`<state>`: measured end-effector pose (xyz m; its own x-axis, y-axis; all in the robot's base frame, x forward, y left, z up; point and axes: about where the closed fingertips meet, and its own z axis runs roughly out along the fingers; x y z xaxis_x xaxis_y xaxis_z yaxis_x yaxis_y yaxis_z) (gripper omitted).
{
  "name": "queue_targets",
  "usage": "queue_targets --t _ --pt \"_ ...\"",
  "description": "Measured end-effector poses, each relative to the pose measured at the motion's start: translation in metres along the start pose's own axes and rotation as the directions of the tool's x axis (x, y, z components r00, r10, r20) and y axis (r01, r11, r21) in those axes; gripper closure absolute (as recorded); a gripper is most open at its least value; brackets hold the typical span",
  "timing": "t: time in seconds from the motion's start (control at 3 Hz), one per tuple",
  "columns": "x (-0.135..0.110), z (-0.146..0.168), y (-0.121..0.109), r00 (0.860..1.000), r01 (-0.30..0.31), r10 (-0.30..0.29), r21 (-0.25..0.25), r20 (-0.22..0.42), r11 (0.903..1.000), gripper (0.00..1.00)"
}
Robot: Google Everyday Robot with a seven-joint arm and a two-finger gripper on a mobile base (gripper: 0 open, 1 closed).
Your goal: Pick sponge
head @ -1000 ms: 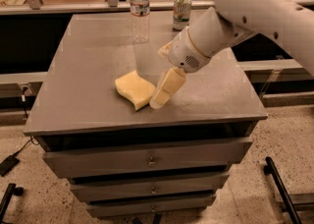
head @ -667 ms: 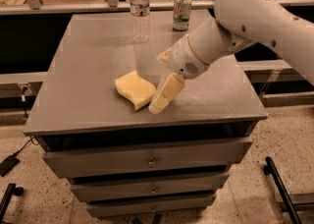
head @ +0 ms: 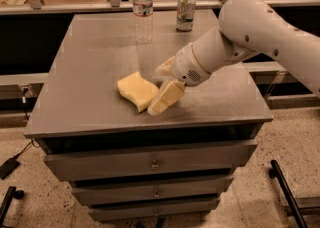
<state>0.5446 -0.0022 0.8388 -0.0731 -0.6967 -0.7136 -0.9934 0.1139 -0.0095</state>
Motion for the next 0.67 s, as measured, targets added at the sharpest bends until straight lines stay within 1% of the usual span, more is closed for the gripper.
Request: queue_targets --t 0.67 --pt "-0.0014 0.003 0.0015 1.0 0.003 -0.003 -0.006 -0.001 1.0 0.66"
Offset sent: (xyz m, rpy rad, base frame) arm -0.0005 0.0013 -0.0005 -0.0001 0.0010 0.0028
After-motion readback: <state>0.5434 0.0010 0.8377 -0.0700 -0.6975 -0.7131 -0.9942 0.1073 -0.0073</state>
